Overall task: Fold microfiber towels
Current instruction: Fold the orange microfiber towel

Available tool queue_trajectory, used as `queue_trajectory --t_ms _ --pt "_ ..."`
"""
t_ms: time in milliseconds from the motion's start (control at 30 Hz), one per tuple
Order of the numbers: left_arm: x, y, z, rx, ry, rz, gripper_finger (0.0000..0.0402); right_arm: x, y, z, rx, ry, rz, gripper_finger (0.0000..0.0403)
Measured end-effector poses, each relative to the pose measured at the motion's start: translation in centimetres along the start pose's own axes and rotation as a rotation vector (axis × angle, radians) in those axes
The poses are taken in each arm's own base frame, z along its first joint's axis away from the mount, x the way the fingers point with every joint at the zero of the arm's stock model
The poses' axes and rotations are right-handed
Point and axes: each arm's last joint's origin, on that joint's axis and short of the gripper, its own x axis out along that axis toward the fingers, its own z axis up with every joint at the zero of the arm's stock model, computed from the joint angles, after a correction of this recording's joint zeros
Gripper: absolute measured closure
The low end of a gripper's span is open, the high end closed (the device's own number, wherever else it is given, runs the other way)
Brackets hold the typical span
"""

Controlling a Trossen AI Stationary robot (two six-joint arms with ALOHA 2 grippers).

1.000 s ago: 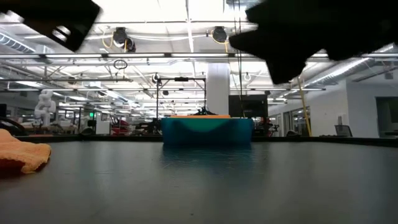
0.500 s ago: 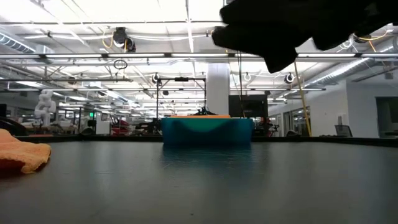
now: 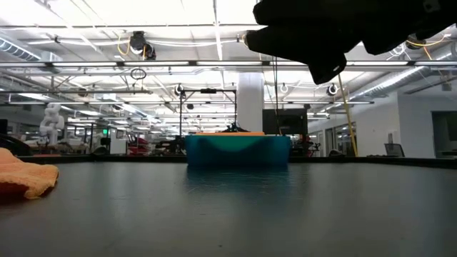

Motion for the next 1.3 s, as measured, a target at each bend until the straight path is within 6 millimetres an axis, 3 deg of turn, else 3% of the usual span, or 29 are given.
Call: queue_trajectory --t_ms 300,567,733,867,1000,1100,1300 --pt "-2.0 -0.4 0.0 -0.08 0.039 0.079 0.0337 0.6 -0.2 -0.4 -0.022 0.042 0.074 0.0264" --pt "-0.4 -0.7 -0.9 -0.026 0.091 0.136 0.0334 1.9 -1.0 -1.1 -0.055 0.083 0.048 0.0264" --pt "-0.2 -1.6 -0.5 -0.05 0.047 0.044 0.0289 2.0 -1.1 -0.9 -0.093 0.074 0.048 0.0264" --pt "-0.2 -0.9 -0.7 -0.08 0.029 0.126 0.0238 2.0 -1.1 -0.9 -0.111 0.073 0.05 0.0264" --pt "1.0 0.3 -1.2 -0.116 0.064 0.219 0.0201 2.1 -1.2 -0.8 -0.118 0.079 0.104 0.0264" --pt "2.4 0.9 -1.4 -0.163 0.107 0.187 0.0186 2.2 -1.4 -0.9 -0.118 0.095 0.117 0.0264" --pt "4.4 1.9 -2.3 -0.178 0.176 0.146 0.019 2.5 -2.1 -1.1 -0.117 0.12 0.085 0.0264"
